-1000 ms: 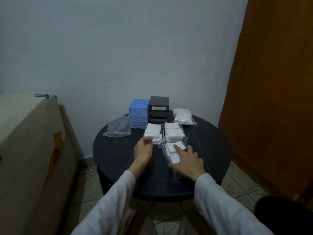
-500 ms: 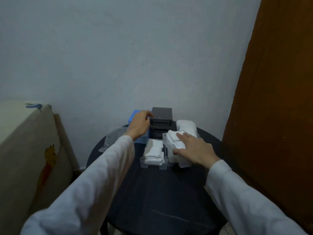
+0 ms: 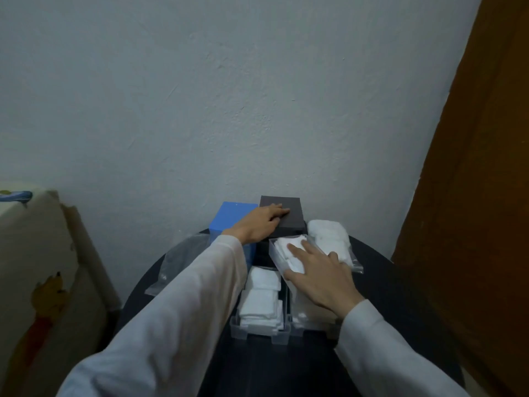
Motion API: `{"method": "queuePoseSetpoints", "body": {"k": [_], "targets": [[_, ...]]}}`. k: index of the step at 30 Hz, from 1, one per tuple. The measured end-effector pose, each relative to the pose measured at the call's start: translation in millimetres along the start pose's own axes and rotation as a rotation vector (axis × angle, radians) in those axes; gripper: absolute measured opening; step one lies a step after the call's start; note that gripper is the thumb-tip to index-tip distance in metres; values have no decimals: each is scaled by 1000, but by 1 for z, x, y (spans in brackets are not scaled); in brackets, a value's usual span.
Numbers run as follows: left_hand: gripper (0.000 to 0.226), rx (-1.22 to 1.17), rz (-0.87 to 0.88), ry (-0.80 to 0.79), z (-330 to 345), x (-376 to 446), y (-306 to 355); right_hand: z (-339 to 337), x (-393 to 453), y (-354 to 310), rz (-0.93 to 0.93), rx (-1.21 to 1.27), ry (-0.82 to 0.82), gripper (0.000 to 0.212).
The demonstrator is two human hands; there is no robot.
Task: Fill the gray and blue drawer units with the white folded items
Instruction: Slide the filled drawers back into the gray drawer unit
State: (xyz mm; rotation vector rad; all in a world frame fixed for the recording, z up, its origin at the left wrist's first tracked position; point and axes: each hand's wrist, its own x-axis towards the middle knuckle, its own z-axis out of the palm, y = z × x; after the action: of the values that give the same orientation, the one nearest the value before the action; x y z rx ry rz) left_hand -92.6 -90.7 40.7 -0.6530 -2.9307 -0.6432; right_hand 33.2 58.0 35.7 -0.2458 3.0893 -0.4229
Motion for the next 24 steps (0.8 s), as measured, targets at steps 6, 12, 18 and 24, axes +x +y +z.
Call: {"method": "queuePoseSetpoints", "body": {"k": [6,12,18,24], "targets": [[42,101,38,121,9,-1,-1,4,-5,8,-11,21,71,61],[39,111,68,150,11,-3,-1,6,-9,11,9,51,84,62],[38,-86,60,109,13,-6,-2,9,-12,1,14,87,149,63],[39,-89,36,85,13,-7,0,23,-11,-6,42,71,167,63]]}}
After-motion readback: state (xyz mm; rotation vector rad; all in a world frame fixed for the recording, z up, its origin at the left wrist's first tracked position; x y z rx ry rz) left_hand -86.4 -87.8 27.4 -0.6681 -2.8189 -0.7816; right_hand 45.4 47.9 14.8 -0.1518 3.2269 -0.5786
